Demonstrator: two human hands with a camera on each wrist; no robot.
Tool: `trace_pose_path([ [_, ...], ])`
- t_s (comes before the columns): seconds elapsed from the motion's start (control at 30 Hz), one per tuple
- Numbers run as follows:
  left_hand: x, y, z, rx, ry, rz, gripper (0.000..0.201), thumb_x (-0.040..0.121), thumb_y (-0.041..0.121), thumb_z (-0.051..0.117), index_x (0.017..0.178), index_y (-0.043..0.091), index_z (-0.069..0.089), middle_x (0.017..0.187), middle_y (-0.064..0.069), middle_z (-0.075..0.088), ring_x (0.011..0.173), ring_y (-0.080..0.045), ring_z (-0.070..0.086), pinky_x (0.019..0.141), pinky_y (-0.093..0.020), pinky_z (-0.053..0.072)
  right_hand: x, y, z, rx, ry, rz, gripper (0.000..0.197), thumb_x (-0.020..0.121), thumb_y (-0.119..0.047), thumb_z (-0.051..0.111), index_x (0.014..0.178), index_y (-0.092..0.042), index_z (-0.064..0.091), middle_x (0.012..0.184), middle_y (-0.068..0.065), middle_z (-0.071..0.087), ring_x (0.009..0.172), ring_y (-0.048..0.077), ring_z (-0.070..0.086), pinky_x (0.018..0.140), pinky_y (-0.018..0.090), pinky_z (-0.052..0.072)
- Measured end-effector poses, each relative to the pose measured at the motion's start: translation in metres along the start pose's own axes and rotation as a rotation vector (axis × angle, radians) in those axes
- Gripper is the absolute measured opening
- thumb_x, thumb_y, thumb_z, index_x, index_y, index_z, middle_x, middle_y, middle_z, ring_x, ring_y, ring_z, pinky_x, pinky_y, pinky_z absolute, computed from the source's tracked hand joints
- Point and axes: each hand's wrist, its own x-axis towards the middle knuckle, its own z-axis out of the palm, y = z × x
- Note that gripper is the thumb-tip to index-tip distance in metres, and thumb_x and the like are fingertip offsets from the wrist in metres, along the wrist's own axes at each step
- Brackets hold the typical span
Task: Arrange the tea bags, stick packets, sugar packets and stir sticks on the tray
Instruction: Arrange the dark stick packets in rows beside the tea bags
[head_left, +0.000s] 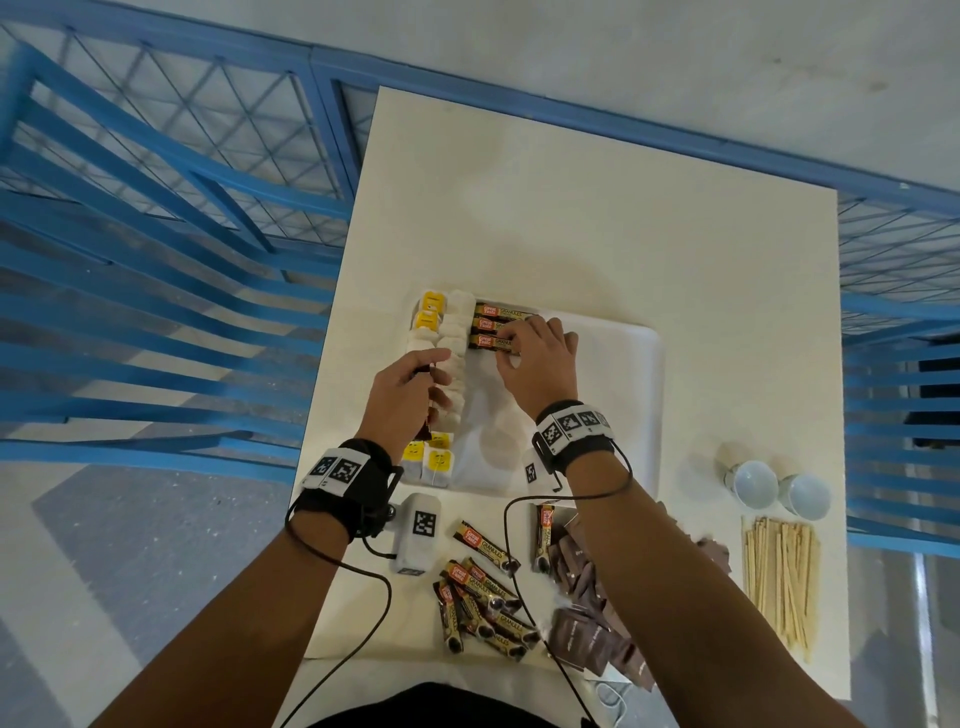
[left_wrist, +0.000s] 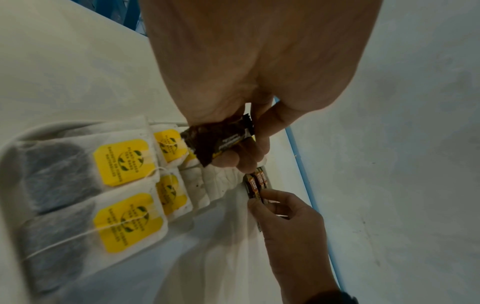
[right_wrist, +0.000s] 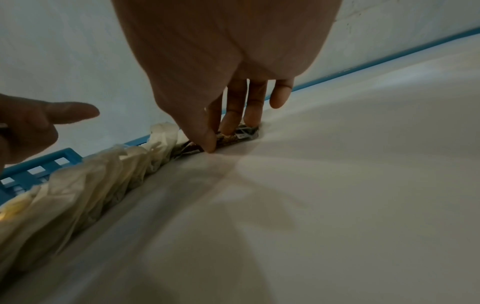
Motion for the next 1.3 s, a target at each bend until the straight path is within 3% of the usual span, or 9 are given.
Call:
trace_pose_path([
  [0.1,0.002,0.000,0.000,-0.023,0.011,0.015,0.038,0.102,-0.005,0.041,0.128,0.013,0.063,0.096,-0.011,0.069,0.076,-0.025,0.069,0.067,-0.037,0.057,-0.004,-0.002,-0.005,0.027,0.038,0.001,0.023,0.086,-0.028,0.064,0.109,-0.023,0.065,0.104,-0.004,0.062,0.098,0.022,0.051,0.086,0.040,0.037],
  [0.2,0.006,-0.002,-0.001,-0.044,0.048,0.064,0.031,0.101,-0.005,0.050,0.127,0.007,0.062,0.105,-0.014,0.075,0.101,-0.028,0.072,0.086,-0.040,0.059,-0.011,-0.010,-0.012,0.218,0.071,-0.014,0.015,0.087,-0.023,0.063,0.102,-0.024,0.066,0.091,-0.010,0.060,0.088,0.014,0.051,0.082,0.034,0.040],
  [0.3,0.005,0.001,-0.002,-0.152,0.041,0.097,0.024,0.099,-0.007,0.053,0.120,-0.003,0.064,0.109,-0.016,0.076,0.109,-0.025,0.072,0.096,-0.036,0.056,-0.023,-0.027,-0.022,0.511,-0.074,-0.024,0.007,0.092,-0.020,0.065,0.097,-0.019,0.069,0.085,-0.012,0.065,0.074,0.003,0.054,0.074,0.022,0.044],
  [0.43,0.002,0.007,0.001,-0.313,0.002,0.073,0.019,0.102,-0.005,0.051,0.114,0.001,0.064,0.117,-0.017,0.074,0.116,-0.027,0.069,0.090,-0.034,0.057,-0.036,-0.047,-0.029,0.661,-0.350,0.013,0.017,0.093,-0.029,0.070,0.104,-0.016,0.072,0.089,-0.008,0.074,0.077,0.003,0.066,0.074,0.013,0.047],
  [0.7,0.000,0.011,0.002,-0.482,-0.080,0.051,0.016,0.107,0.002,0.041,0.111,0.005,0.056,0.130,-0.019,0.068,0.122,-0.027,0.066,0.084,-0.034,0.059,-0.038,-0.052,-0.035,0.761,-0.417,0.078,0.022,0.098,-0.024,0.064,0.119,-0.020,0.070,0.087,-0.021,0.068,0.076,-0.011,0.064,0.065,0.004,0.045],
  [0.8,0.002,0.010,0.004,-0.471,-0.088,0.042,0.015,0.108,0.005,0.040,0.106,0.009,0.054,0.132,-0.015,0.068,0.129,-0.031,0.061,0.090,-0.041,0.054,-0.035,-0.053,-0.038,0.772,-0.464,0.107,0.016,0.098,-0.020,0.062,0.113,-0.019,0.069,0.085,-0.008,0.075,0.077,-0.001,0.069,0.065,0.012,0.045],
  [0.87,0.002,0.011,0.004,-0.470,-0.101,0.018,0.015,0.109,0.007,0.039,0.105,0.012,0.052,0.132,-0.013,0.068,0.127,-0.035,0.061,0.077,-0.036,0.053,-0.034,-0.052,-0.040,0.811,-0.486,0.112,0.013,0.097,-0.018,0.063,0.109,-0.017,0.069,0.084,-0.001,0.078,0.077,0.010,0.073,0.064,0.013,0.045],
  [1.07,0.002,0.016,0.001,-0.398,-0.094,-0.005,0.014,0.105,0.002,0.046,0.107,0.011,0.057,0.119,-0.017,0.073,0.114,-0.034,0.069,0.088,-0.039,0.057,-0.039,-0.045,-0.043,0.763,-0.213,0.099,0.025,0.080,-0.025,0.084,0.102,-0.017,0.074,0.091,-0.010,0.074,0.080,0.002,0.065,0.071,0.009,0.045],
  [1.3,0.002,0.006,0.000,-0.278,-0.077,0.009,0.019,0.105,0.003,0.050,0.120,0.003,0.061,0.115,-0.017,0.075,0.107,-0.030,0.073,0.088,-0.041,0.060,-0.037,-0.037,-0.043,0.695,-0.122,0.097,0.026,0.076,-0.018,0.085,0.099,-0.018,0.074,0.088,-0.018,0.069,0.076,-0.004,0.058,0.068,0.007,0.042],
])
